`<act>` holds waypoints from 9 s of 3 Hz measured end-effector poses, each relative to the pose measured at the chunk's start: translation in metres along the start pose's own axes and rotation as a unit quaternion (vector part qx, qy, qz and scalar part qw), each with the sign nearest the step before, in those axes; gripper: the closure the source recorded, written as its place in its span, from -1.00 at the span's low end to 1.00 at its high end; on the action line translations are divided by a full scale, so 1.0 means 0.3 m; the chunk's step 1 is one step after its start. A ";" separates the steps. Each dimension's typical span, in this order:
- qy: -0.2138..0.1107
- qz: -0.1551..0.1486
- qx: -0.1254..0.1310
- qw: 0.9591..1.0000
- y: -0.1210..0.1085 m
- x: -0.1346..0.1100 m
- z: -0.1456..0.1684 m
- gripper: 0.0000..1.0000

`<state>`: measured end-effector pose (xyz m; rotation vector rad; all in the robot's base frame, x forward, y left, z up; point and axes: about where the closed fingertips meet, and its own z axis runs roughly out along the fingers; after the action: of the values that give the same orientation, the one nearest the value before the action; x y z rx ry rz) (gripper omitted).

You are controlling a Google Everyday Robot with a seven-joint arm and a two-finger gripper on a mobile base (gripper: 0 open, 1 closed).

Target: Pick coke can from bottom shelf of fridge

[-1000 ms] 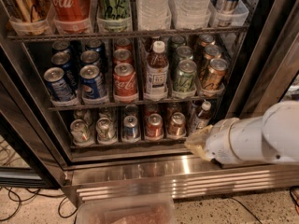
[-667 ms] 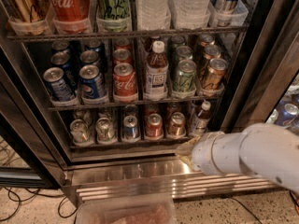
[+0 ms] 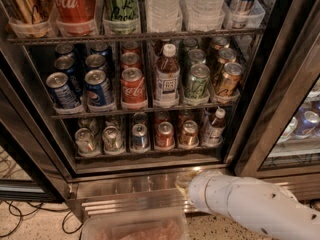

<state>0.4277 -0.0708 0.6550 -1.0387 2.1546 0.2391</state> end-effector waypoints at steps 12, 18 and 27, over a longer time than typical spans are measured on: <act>-0.182 -0.028 0.115 0.976 -0.206 -0.159 0.306 -0.29; -0.225 -0.086 0.124 0.963 -0.259 -0.324 0.357 -0.34; -0.161 -0.077 0.132 0.975 -0.452 -0.255 0.525 -0.54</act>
Offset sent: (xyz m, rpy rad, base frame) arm 0.0089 0.0001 -0.0009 0.0218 -0.1060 -0.0431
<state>0.6429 -0.0434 0.6114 -0.9364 1.7502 0.0416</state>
